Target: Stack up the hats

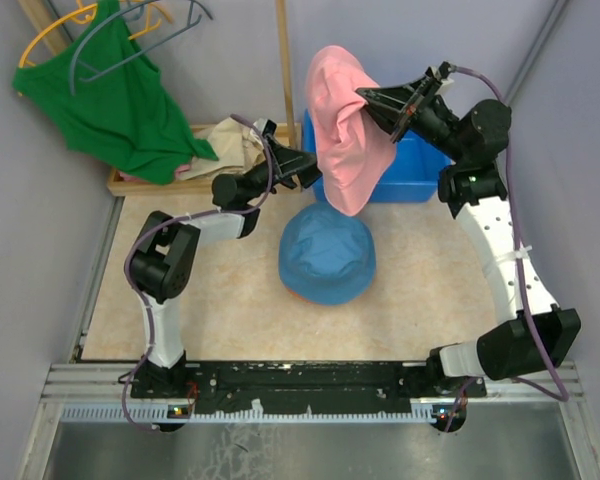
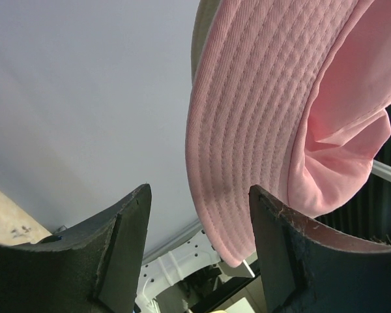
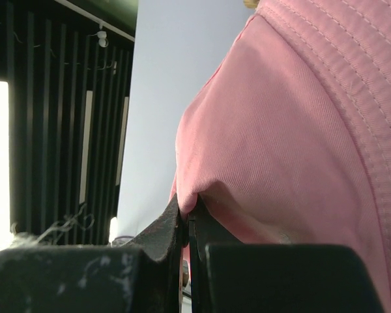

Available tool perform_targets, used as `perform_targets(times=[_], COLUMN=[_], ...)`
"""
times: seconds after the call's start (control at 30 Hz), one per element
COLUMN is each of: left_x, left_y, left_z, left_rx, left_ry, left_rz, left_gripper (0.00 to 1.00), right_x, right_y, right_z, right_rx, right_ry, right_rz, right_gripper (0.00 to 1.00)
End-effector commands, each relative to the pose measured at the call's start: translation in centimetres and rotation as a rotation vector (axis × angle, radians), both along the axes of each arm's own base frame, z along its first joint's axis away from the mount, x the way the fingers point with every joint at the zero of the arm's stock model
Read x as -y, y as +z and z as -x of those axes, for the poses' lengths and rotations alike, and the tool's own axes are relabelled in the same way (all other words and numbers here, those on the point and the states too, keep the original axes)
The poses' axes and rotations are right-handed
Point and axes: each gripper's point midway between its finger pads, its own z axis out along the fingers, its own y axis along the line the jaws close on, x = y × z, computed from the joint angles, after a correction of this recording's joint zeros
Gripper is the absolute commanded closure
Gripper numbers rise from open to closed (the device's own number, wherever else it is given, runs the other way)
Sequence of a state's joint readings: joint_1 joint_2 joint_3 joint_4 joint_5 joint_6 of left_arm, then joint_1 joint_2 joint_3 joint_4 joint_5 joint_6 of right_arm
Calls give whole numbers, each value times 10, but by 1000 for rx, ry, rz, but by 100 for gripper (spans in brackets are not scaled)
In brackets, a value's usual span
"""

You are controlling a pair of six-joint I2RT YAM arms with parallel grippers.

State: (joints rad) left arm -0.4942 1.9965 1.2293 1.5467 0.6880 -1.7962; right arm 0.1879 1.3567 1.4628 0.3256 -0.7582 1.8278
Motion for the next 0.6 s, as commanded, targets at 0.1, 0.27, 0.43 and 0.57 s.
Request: perform_targets(times=[0.1,0.27,0.43,0.57], left_x=[-9,-15,-23,-25], left_y=[31,30,21,18], left_z=[22,29,40,43], left_rx=[119,95,62,54], left_ry=[-13,-13,7,0], left_rz=[141,146,128,128], left_gripper=[35,47,56,76], right_x=[2,1,10,18], right_y=[15,3,-13,-21], right_z=[17,17,19,19], right_rx=[88,71,47,34], right_ry=[6,8,-9,-24], right_rz=[-32,-28,-19,-16], right_gripper=[100,100,100,100])
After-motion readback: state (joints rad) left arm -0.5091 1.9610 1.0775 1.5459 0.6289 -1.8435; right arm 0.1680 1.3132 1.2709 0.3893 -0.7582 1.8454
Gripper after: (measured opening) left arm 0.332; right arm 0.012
